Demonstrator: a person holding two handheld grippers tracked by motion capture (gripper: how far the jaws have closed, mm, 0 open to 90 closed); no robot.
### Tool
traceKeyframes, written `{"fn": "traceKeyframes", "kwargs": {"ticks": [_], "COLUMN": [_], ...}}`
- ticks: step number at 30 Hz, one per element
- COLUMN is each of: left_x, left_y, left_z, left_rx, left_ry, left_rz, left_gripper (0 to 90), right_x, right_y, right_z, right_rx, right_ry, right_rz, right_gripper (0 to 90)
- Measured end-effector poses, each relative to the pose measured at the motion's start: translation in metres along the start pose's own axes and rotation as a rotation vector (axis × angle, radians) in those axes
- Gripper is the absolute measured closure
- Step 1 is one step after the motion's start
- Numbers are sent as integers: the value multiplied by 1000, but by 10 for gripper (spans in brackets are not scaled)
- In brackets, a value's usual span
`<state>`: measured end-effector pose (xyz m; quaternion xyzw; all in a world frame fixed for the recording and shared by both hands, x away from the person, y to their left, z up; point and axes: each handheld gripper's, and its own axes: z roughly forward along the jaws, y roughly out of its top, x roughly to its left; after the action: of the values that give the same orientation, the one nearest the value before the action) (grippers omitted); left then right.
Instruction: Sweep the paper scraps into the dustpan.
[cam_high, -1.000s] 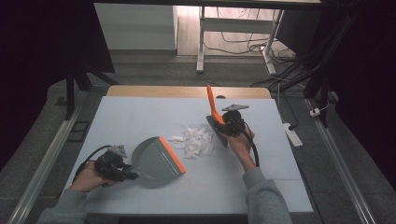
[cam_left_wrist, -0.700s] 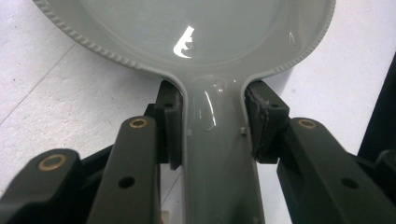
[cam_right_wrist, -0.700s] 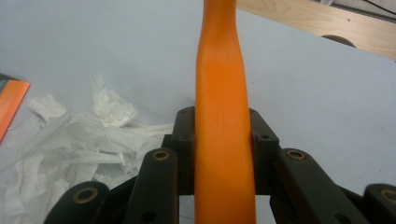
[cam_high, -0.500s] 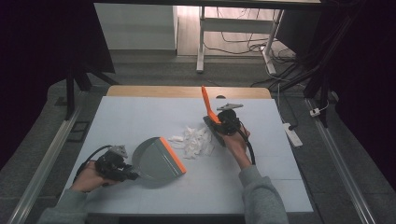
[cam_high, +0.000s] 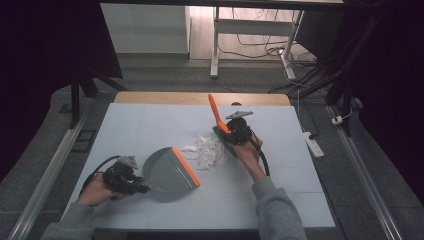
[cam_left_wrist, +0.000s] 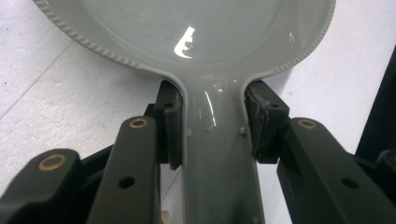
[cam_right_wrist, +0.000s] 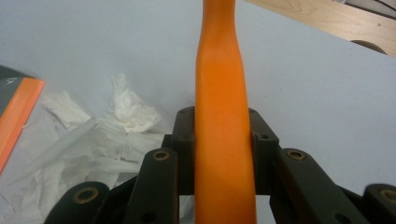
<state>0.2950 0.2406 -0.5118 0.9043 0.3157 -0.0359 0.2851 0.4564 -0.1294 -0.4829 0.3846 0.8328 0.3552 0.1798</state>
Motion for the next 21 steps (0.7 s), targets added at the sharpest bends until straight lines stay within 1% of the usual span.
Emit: {"fn": "traceKeyframes", "kwargs": {"ticks": [6, 9, 10, 14, 17, 18, 19, 21], "left_x": [0, 0, 0, 0, 0, 0, 0, 0], "left_y": [1, 1, 1, 2, 2, 2, 2, 2], "left_z": [1, 2, 2, 2, 3, 3, 3, 3], "left_rx": [0, 0, 0, -1, -1, -1, -1, -2], "left_ry": [-2, -2, -3, -5, -6, -6, -6, -6], "left_rz": [-3, -2, -2, -3, -4, -5, -5, -5], "left_gripper": [617, 617, 617, 617, 617, 617, 617, 617], "right_x": [6, 11, 14, 18, 23, 27, 27, 34], "right_y": [2, 3, 3, 5, 6, 7, 7, 9], "right_z": [3, 4, 6, 7, 8, 9, 9, 11], "right_rx": [1, 4, 6, 7, 6, 6, 6, 8], "right_ry": [14, 21, 25, 34, 49, 61, 61, 73], "right_rz": [-5, -17, -28, -34, -38, -42, -42, -54], "right_gripper": [707, 707, 707, 707, 707, 707, 707, 707]}}
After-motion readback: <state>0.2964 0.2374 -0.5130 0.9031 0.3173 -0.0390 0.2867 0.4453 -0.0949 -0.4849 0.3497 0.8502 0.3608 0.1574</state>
